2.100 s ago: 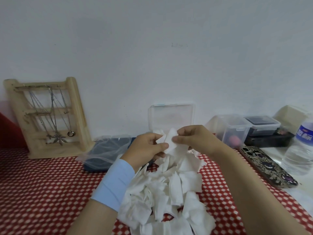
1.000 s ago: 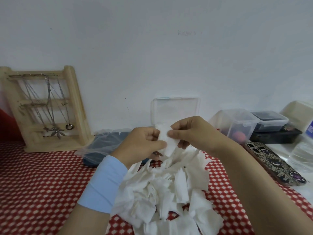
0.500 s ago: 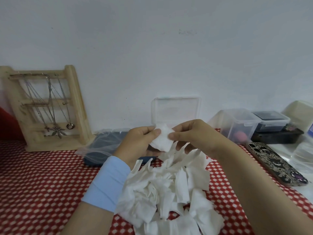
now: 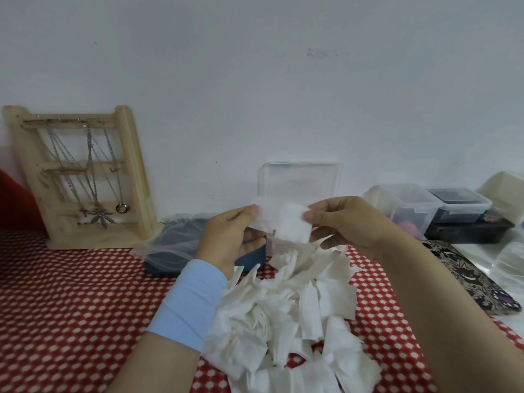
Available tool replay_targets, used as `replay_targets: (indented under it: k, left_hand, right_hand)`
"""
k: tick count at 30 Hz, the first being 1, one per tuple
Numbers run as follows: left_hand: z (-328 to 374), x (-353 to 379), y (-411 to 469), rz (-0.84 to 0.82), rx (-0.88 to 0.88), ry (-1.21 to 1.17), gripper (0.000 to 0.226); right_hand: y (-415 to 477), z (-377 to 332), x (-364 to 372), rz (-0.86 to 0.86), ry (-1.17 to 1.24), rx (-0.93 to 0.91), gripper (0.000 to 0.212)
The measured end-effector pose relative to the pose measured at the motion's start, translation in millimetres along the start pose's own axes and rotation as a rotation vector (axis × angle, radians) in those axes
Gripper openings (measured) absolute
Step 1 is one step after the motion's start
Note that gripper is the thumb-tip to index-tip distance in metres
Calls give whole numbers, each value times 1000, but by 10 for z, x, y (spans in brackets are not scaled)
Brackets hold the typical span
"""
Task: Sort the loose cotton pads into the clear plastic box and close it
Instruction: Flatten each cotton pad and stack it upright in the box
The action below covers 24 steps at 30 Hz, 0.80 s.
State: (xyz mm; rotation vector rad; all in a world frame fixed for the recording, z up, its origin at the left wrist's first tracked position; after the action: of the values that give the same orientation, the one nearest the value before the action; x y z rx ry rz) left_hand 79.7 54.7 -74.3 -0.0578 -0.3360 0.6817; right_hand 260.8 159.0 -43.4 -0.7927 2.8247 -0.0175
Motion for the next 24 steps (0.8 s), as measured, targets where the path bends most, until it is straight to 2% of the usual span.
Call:
replay_targets:
  k: [2, 4, 7, 12, 19, 24]
  left_hand:
    - [3, -81, 32, 55, 21, 3, 13]
    - [5, -86, 38, 54, 32, 26, 17]
    - [-29, 116, -47, -77, -11, 46, 18]
    - [-111, 394, -174, -265, -82, 25, 19]
    - [-169, 414, -145, -282, -133, -47, 28]
    - [-149, 435, -170, -311, -108, 10, 41]
  right_hand:
    - [-28, -98, -64, 28, -18, -62, 14]
    - [-72, -190, -38, -16, 48, -102, 15]
    - [-126, -267, 89, -71, 28, -141, 8]
    - [-128, -269, 87, 52, -142, -165, 7]
    - [-138, -291, -2, 123, -226, -163, 9]
    - [-125, -283, -4, 149, -246, -153, 10]
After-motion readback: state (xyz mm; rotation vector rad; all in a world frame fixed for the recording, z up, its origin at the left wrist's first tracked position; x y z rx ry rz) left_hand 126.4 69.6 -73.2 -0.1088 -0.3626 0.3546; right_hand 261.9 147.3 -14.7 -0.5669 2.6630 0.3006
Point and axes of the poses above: each hand's wrist, its own y-axis towards the middle knuckle, its own x-axis out of the palm, z = x × y, the point moved 9 cm from there along y, towards the middle knuckle, and after that the axes turned 6 degrees about z, right-handed, at the moved point
